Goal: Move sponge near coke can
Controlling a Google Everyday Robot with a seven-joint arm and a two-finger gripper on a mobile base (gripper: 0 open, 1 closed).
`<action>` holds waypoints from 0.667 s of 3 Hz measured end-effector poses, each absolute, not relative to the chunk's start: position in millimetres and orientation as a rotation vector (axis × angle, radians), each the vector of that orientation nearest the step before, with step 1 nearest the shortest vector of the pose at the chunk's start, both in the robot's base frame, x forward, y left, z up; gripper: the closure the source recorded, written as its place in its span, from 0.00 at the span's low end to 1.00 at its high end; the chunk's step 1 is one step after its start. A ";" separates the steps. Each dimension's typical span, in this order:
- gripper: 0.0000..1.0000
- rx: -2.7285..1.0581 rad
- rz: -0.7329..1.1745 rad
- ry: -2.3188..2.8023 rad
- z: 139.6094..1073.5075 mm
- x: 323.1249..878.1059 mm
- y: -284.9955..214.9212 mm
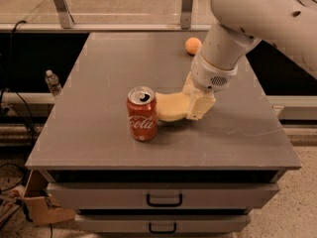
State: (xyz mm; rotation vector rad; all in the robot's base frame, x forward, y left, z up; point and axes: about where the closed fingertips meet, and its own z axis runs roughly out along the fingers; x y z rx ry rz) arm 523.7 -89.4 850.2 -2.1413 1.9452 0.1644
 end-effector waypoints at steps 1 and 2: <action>0.59 -2.143 0.164 1.943 849.8 523.7 -88.3; 0.36 -2.144 0.164 1.941 849.4 523.6 -87.3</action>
Offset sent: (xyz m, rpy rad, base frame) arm 0.0000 0.0009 -0.0004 0.0000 -0.0004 0.0015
